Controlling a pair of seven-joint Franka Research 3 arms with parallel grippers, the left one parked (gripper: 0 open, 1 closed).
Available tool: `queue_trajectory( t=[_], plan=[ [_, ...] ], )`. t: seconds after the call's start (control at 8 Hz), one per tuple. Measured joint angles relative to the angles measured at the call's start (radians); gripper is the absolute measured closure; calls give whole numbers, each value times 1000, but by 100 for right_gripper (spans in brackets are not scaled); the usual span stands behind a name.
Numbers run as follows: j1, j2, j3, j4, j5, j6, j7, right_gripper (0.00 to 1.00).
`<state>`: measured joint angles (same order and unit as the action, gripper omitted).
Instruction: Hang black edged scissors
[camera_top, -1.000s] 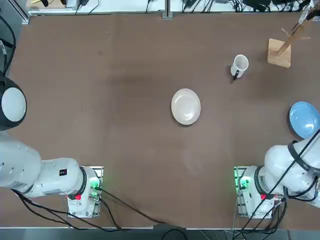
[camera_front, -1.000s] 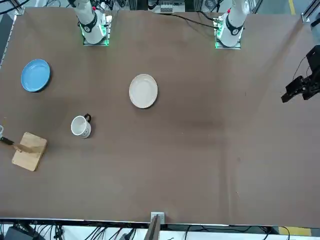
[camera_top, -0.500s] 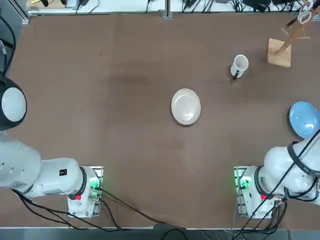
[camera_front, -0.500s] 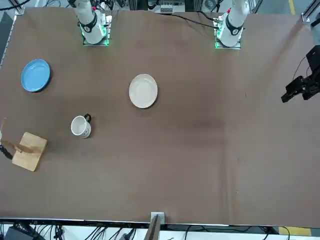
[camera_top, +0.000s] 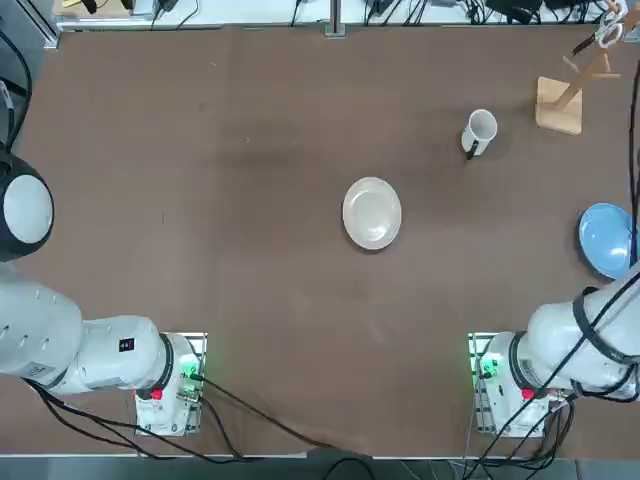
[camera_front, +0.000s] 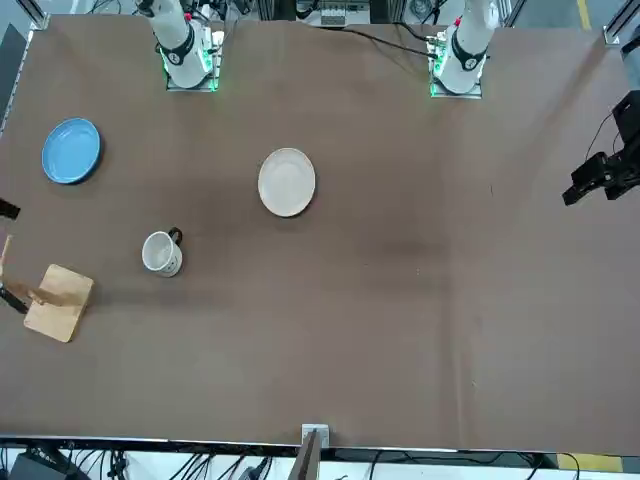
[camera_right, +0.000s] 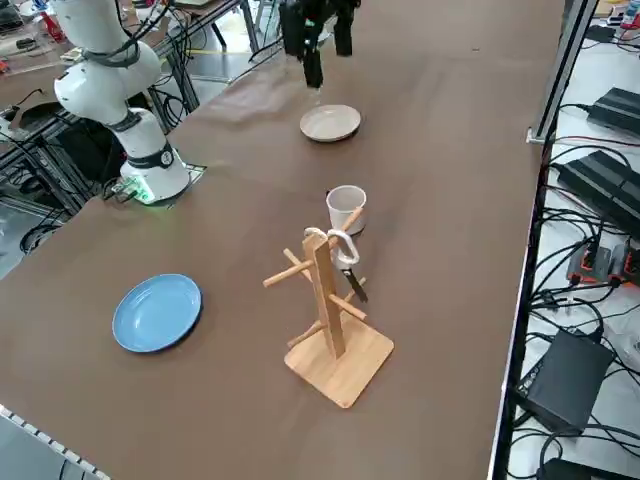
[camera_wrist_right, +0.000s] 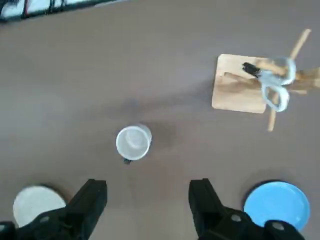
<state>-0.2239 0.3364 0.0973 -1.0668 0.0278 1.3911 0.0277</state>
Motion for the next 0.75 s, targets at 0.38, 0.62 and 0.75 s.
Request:
queue_trajectory(
  t=[0.38,0.62,0.75],
  plan=[
    [92,-57,0,-81,-37,-18,4,0],
    [158,-144,-10,-218,-56,8,9,0],
    [204,-196,-38,-288,-58,14,10,0]
  ],
)
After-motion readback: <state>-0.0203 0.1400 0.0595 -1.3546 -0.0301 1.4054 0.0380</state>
